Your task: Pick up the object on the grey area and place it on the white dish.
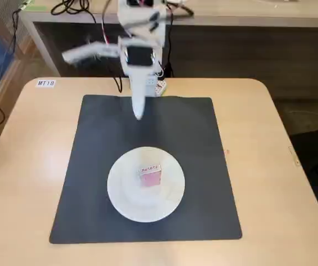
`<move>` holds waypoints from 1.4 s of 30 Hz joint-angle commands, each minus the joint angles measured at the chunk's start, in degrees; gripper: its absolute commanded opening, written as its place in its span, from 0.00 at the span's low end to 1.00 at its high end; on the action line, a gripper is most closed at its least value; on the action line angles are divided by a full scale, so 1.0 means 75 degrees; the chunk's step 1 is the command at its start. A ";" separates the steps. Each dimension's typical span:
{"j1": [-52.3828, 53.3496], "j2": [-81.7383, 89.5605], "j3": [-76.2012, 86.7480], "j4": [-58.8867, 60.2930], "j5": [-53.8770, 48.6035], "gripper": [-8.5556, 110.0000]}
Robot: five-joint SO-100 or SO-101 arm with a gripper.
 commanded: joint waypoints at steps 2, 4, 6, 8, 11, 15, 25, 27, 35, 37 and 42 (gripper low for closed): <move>-0.0223 0.0750 -0.0176 -0.0305 0.0375 0.07; -0.0270 0.1113 0.0012 -0.0492 0.0457 0.07; -0.0258 0.1898 0.0914 -0.1219 0.0633 0.07; -0.0094 0.3094 0.2203 -0.2098 0.0984 0.07; 0.0211 0.4770 0.3750 -0.2859 0.1371 0.07; 0.0012 0.6070 0.5871 -0.3492 0.1312 0.07; 0.0305 0.9035 1.2668 -0.5297 0.0340 0.07; 0.0234 0.9480 1.3723 -0.5379 0.0305 0.07; 0.0094 1.1437 1.6770 -0.5379 0.0211 0.07; 0.0105 1.1965 1.7332 -0.5191 0.0199 0.07; 0.0012 1.1965 1.8035 -0.5016 0.0012 0.07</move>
